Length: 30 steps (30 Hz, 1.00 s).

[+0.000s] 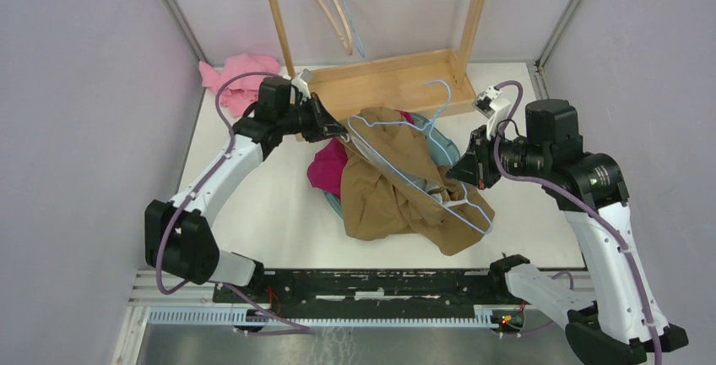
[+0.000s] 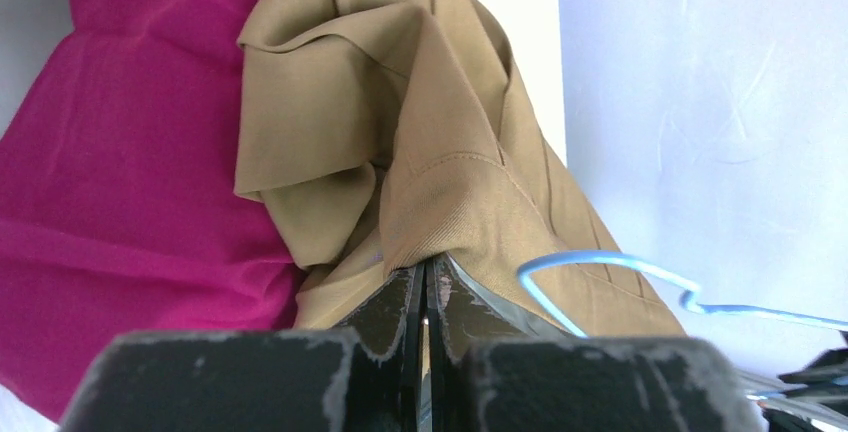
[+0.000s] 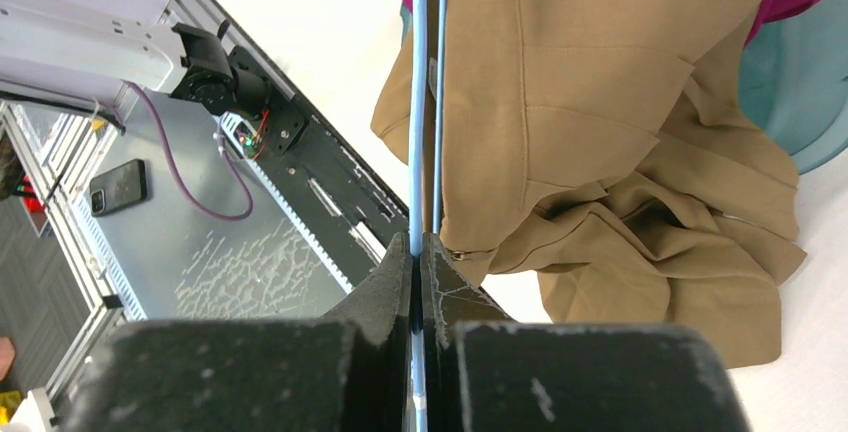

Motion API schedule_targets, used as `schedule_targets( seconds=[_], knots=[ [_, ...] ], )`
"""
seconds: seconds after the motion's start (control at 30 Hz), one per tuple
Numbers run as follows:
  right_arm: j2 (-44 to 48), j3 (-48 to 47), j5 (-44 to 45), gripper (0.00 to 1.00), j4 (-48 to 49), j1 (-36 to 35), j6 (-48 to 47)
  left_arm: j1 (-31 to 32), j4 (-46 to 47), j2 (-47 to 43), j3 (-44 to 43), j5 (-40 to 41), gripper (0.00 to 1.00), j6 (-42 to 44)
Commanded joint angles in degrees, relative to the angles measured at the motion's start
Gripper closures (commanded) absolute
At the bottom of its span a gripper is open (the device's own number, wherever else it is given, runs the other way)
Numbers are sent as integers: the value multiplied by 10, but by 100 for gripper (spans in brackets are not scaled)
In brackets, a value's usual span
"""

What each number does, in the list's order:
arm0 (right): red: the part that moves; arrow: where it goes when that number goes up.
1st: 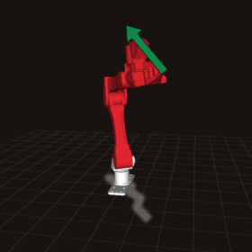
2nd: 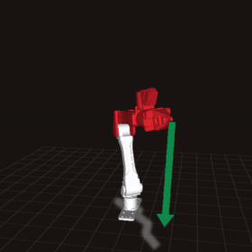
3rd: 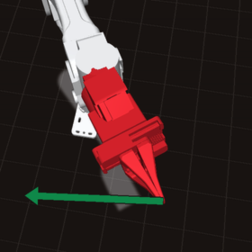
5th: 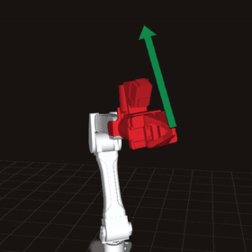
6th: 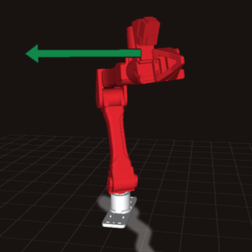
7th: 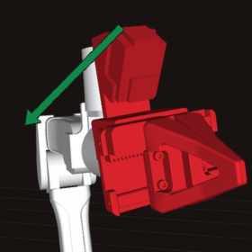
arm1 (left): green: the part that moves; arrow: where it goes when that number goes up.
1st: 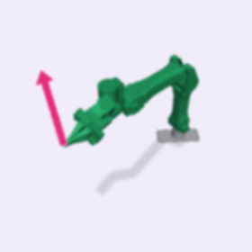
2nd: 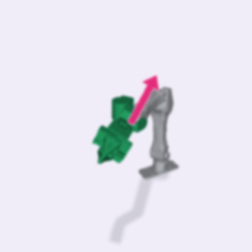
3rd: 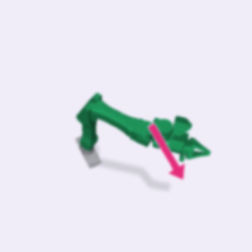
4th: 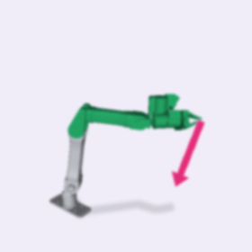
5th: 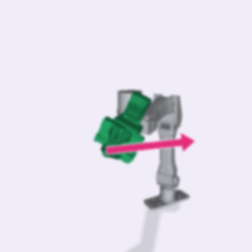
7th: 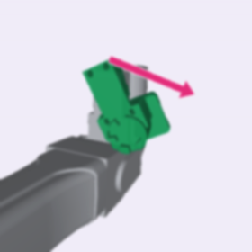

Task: Place the skirt on the hanger
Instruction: Hang the skirt on the hanger.

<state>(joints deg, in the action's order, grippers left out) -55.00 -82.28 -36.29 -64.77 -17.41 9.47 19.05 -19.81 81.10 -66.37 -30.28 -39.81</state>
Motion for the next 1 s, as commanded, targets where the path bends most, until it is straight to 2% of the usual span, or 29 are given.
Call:
schedule_targets(
  seconds=[0.0,0.67,0.97],
  knots=[
    [-9,-27,-15,99,-15,-20,-19,-15,74,-19,-21,-50,92,-39],
    [-12,-10,44,99,-26,-41,-37,-41,104,-50,-27,-97,91,-89],
    [-5,-13,61,99,-31,-41,-41,-91,245,-75,30,-119,91,-235]
  ],
)
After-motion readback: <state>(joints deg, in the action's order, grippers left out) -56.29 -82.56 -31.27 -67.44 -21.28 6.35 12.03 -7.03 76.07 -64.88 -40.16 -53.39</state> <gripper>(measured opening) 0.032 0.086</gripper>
